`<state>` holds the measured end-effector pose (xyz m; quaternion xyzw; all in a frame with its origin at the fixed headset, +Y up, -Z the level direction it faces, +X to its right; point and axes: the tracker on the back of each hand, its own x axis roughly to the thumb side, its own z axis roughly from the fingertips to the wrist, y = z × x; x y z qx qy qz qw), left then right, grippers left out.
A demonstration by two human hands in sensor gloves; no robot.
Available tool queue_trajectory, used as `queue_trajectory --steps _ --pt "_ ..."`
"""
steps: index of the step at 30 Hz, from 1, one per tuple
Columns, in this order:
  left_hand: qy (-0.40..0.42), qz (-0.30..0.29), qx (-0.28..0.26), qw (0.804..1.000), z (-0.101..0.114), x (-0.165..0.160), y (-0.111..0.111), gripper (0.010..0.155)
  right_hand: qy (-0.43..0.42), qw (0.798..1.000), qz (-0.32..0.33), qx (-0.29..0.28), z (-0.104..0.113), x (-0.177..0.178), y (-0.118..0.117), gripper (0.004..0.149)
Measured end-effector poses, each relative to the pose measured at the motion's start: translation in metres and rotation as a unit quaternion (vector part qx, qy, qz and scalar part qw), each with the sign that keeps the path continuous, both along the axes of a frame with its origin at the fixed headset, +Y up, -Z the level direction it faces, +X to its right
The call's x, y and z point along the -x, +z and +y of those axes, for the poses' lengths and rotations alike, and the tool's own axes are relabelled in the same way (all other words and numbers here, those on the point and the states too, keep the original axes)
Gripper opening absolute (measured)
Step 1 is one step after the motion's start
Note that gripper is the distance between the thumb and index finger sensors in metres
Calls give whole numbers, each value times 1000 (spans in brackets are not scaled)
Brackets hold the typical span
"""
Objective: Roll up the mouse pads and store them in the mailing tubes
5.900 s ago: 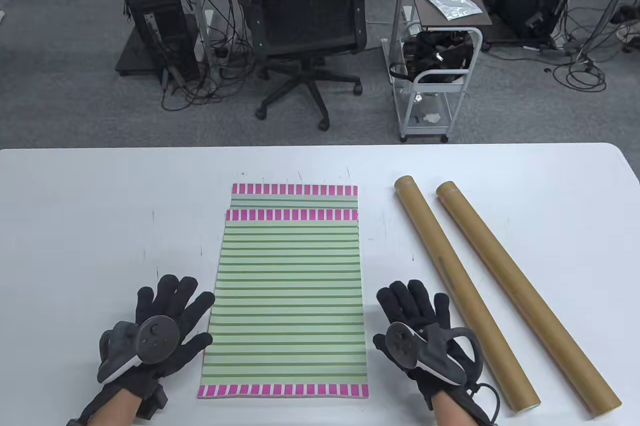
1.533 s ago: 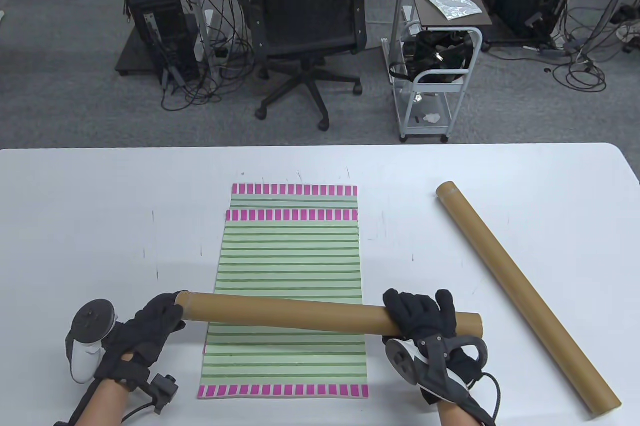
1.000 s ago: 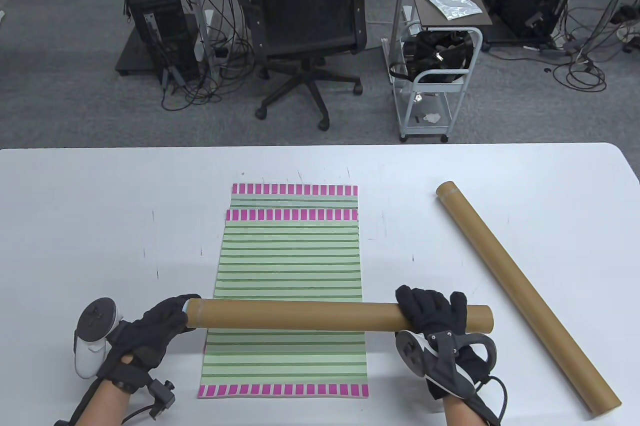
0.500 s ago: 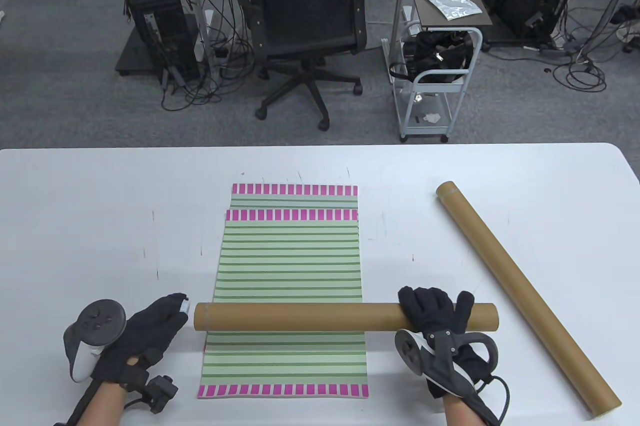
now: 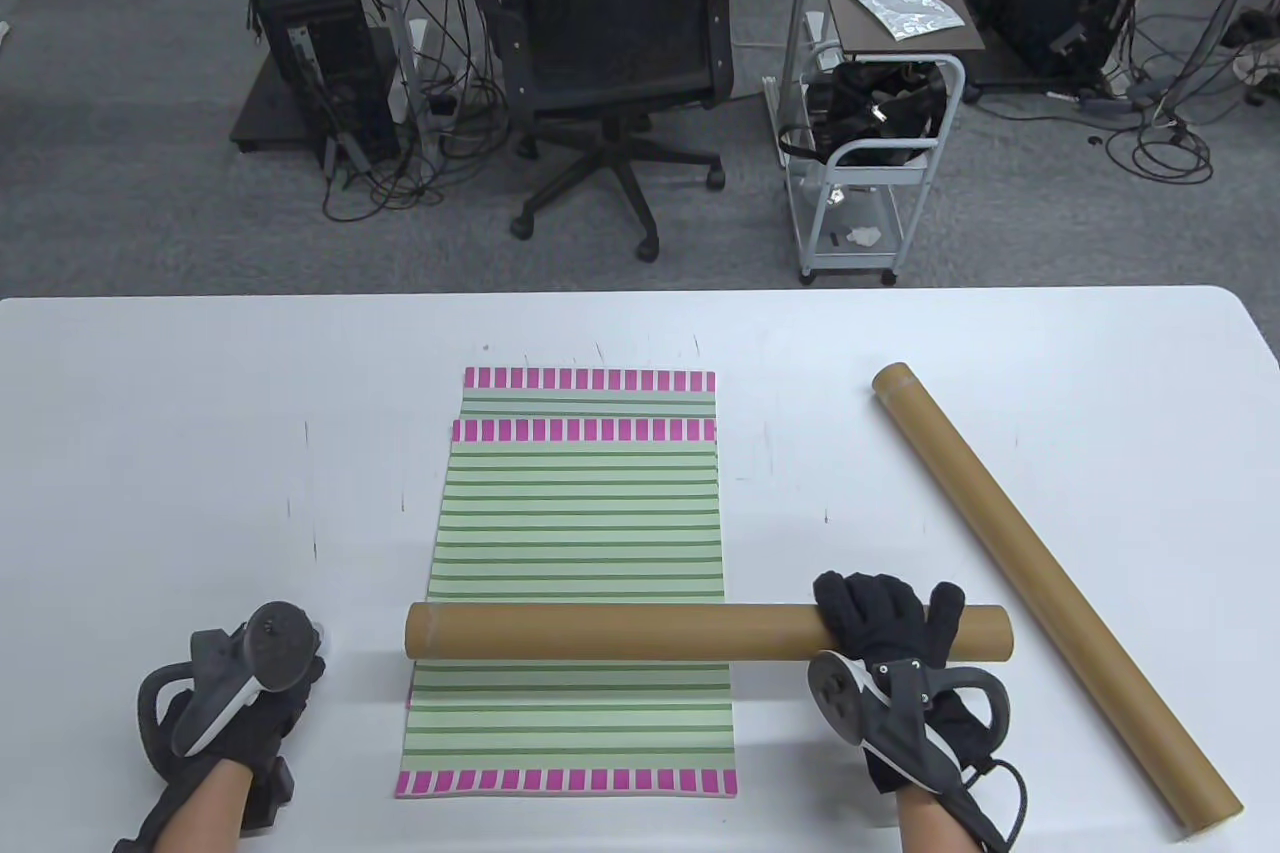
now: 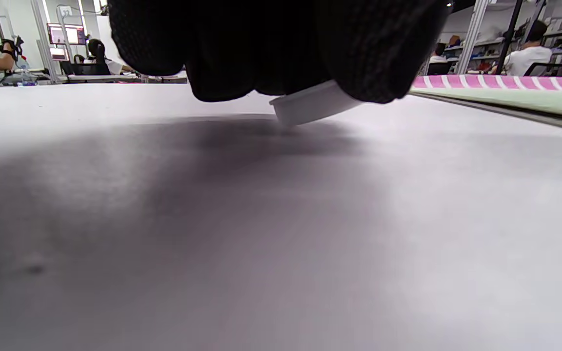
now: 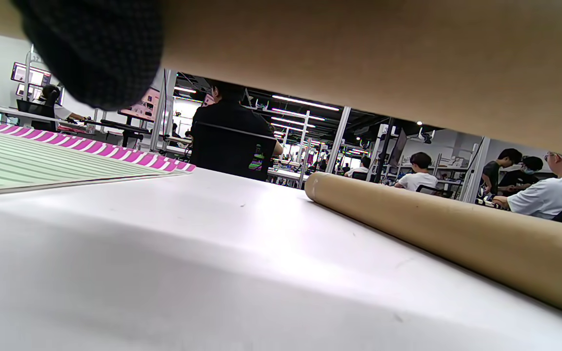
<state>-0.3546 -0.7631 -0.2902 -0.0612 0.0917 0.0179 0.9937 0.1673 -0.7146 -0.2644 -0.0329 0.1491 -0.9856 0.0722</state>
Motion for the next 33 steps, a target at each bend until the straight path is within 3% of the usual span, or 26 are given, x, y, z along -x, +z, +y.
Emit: queue_trajectory --steps 7,12,18,21,23,29,33 --pt "-6 -7 19 1000 -2 -2 -1 45 0 1000 -4 1 -2 -1 -1 75" --pt "-44 -5 -32 999 5 -4 2 59 -7 999 -13 30 -4 -5 -4 75" --pt "60 -63 -55 995 12 -13 9 68 -17 993 -98 61 -13 -31 -9 76" --pt "197 -124 -69 970 15 -22 14 65 -31 983 -172 51 -14 -46 -8 75" --pt "233 -150 -77 958 21 -28 15 66 -45 975 -210 50 -16 -56 -8 75" --pt "194 -202 -97 955 27 -44 22 62 -121 942 -305 72 -26 -78 -7 77" --pt "216 -223 -107 945 31 -51 26 56 -137 928 -336 83 -27 -84 -6 77"
